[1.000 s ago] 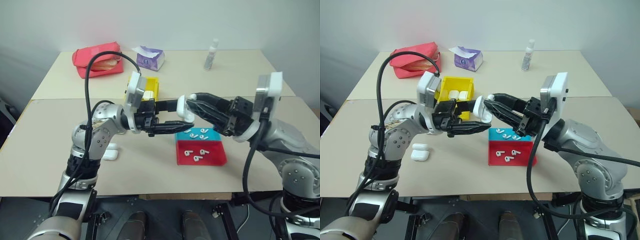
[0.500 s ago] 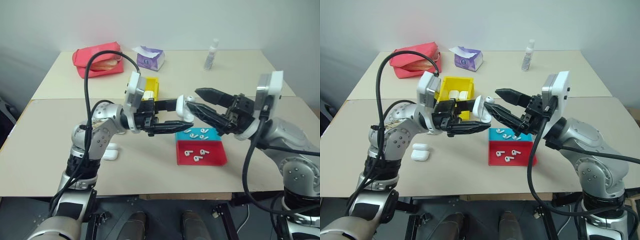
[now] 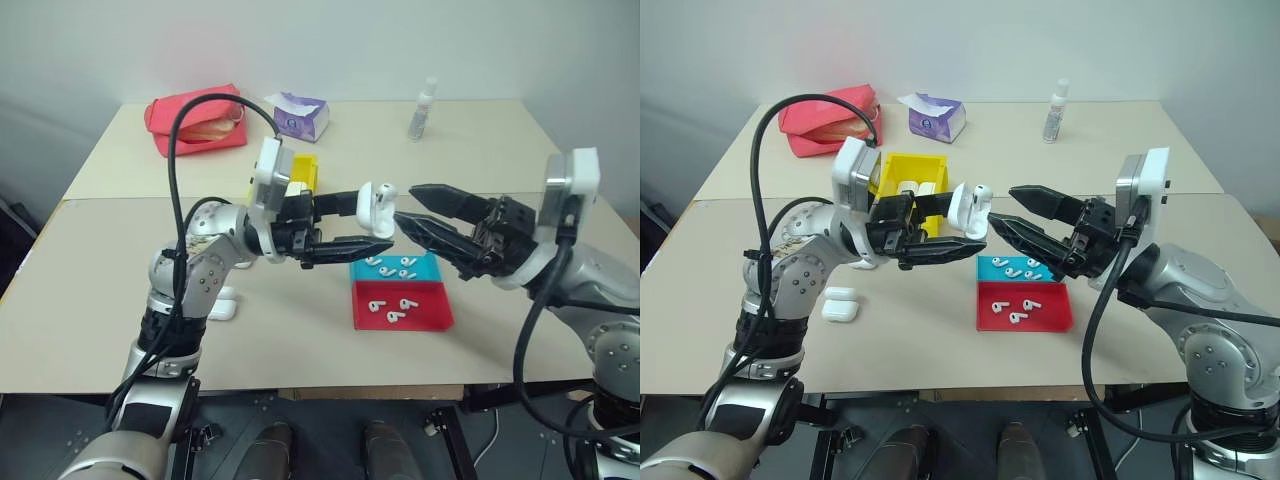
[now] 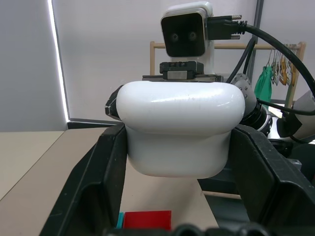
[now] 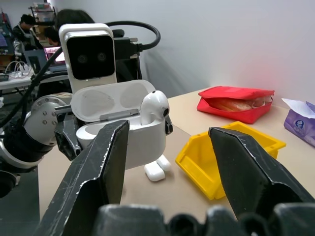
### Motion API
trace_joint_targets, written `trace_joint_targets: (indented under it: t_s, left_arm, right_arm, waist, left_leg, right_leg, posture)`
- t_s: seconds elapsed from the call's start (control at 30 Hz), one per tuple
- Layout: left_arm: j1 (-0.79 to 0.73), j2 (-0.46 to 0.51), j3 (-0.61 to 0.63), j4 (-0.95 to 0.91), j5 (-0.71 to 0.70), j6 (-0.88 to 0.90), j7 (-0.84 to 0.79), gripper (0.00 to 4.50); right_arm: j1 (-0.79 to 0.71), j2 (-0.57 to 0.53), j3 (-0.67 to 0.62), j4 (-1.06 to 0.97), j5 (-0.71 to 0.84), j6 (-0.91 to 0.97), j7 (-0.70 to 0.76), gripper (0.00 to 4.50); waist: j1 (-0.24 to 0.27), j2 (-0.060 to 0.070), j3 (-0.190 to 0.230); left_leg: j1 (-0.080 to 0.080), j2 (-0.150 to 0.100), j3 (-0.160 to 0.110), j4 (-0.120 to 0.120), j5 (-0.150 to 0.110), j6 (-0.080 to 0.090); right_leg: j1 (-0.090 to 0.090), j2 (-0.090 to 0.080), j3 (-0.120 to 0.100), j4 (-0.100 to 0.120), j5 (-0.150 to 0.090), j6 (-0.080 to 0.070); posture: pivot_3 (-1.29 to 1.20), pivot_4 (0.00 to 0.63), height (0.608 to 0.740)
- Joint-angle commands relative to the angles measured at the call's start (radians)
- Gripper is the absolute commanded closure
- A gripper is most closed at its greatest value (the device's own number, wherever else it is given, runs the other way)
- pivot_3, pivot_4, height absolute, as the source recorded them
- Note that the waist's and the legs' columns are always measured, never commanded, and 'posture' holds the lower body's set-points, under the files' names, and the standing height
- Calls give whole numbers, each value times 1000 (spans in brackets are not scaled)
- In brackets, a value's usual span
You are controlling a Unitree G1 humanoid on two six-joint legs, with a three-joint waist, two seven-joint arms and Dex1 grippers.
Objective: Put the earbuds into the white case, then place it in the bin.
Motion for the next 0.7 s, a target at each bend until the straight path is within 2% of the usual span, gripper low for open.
trace_joint_targets:
  t_s: [0.03, 0.2, 0.23, 0.37, 0.5, 0.7]
  left_arm:
    - [-24, 0, 6, -8, -10, -22, -22, 1728]
    - [-27, 2, -2, 5, 1, -36, -48, 1728]
    - [-26, 1, -1, 5, 0, -38, -50, 1728]
    - [-23, -2, -5, 5, 1, -47, -62, 1728]
    - [-27, -12, -10, 14, 8, -56, -61, 1728]
    - [-27, -22, -13, 21, 13, -61, -50, 1728]
  right_arm:
    - [-20, -6, -53, -9, 38, -17, -20, 2569]
    - [-20, -36, -67, -6, 45, -3, -29, 4274]
    - [-22, -51, -58, -10, 35, 7, -36, 4432]
    - [-49, -96, 9, -26, -46, 22, -55, 4432]
    - [-98, -96, 29, -15, -49, 53, -120, 4432]
    - [-108, -100, 21, -37, -11, 86, -143, 4432]
  waist:
    - [1, 0, 0]
    - [1, 0, 0]
    - [0, 0, 0]
    - [-1, 0, 0]
    - [0, 0, 0]
    - [2, 0, 0]
  left_leg:
    - [0, 0, 0, 0, 0, 0]
    - [0, 0, 0, 0, 0, 0]
    - [0, 0, 0, 0, 0, 0]
    - [0, 0, 0, 0, 0, 0]
    - [0, 0, 0, 0, 0, 0]
    - [-1, 0, 0, 0, 0, 0]
  right_leg:
    - [0, 0, 0, 0, 0, 0]
    - [0, 0, 0, 0, 0, 0]
    - [0, 0, 0, 0, 0, 0]
    - [0, 0, 0, 0, 0, 0]
    - [0, 0, 0, 0, 0, 0]
    - [0, 0, 0, -1, 0, 0]
  posture:
    - [0, 150, 740]
    - [0, 150, 740]
    - [0, 150, 740]
    - [0, 150, 740]
    - [0, 150, 740]
    - [0, 150, 740]
